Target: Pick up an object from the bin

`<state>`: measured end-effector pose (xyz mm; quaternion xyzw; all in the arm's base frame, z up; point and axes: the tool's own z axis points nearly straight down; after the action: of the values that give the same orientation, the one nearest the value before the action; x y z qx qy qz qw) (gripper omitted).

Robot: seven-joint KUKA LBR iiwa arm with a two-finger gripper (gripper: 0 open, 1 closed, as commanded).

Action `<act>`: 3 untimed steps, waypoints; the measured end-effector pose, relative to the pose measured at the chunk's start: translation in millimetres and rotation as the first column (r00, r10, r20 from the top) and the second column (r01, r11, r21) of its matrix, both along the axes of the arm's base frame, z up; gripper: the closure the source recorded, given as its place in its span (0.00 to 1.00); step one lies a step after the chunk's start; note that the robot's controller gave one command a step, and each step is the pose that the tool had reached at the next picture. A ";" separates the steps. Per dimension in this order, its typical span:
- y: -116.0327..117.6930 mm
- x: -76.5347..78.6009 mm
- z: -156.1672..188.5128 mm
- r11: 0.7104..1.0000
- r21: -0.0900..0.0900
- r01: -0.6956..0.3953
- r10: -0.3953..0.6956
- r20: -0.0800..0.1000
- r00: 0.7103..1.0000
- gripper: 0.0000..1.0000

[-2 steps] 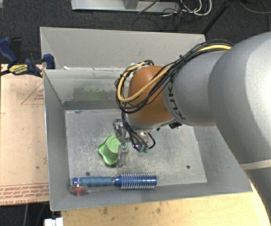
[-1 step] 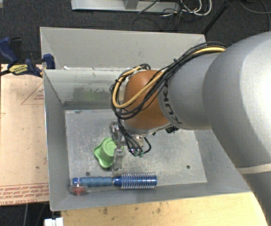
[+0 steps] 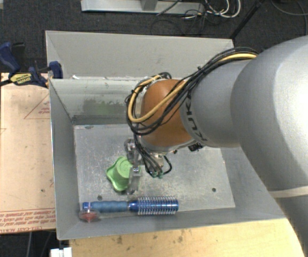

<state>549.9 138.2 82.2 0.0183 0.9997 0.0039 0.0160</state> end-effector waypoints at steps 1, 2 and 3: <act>4.5 -19.1 20.4 0.757 -0.008 -0.654 0.653 -0.028 0.757 1.00; 4.7 -18.5 20.5 0.758 -0.008 -0.652 0.652 -0.026 0.758 0.00; 61.1 -46.6 -3.4 0.818 -0.021 -0.575 0.575 -0.020 0.818 0.00</act>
Offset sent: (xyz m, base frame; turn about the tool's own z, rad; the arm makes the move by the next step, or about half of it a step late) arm -0.0199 0.0038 0.0202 -0.7148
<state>503.3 199.3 78.7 -0.2842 0.9587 -0.0046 0.0081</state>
